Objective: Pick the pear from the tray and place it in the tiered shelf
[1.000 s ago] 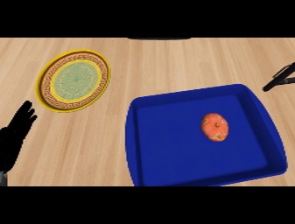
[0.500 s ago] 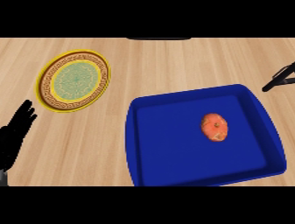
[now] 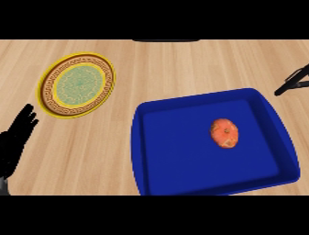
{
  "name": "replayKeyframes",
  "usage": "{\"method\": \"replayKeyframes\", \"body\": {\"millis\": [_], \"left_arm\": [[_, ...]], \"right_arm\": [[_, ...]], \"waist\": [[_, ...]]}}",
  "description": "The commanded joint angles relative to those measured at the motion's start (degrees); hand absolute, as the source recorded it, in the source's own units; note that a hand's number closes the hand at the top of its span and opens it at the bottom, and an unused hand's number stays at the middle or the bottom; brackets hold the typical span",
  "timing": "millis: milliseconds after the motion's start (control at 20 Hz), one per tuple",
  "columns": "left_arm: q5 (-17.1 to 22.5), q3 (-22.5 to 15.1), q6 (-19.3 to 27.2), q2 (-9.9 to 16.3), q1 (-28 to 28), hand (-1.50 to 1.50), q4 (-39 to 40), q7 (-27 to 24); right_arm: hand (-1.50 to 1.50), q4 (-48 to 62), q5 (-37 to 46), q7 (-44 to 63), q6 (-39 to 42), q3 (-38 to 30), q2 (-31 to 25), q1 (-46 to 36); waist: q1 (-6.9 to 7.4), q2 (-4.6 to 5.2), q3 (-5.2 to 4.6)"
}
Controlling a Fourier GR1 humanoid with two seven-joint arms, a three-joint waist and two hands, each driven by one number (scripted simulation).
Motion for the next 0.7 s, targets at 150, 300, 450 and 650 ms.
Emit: {"method": "replayKeyframes", "body": {"millis": [150, 300, 450, 650], "left_arm": [[0.8, 1.4, -0.6, 0.7, -1.1, 0.00, -0.6, 2.5], [0.3, 0.5, -0.5, 0.0, 2.0, 0.00, -4.3, 2.2], [0.1, 1.6, -0.3, 0.1, 2.9, 0.00, -2.5, 0.4], [-0.6, 0.7, 0.6, -1.3, 3.3, 0.00, -1.6, 0.5]], "right_arm": [[-1.50, -12.7, -4.9, 3.6, 4.2, 0.1, -3.2, -2.5], [-1.50, -21.2, -4.3, 8.1, 13.4, 2.4, -5.2, -6.3], [-1.50, -28.6, -1.9, 10.8, 22.0, 2.7, -7.6, -7.1], [-1.50, -36.8, -1.1, 11.1, 31.6, -0.3, -10.0, -9.6]], "waist": [[-0.43, -0.11, -0.03], [-0.56, -0.43, -0.09], [-1.22, -0.72, -0.21], [-2.80, -1.44, -0.33]]}}
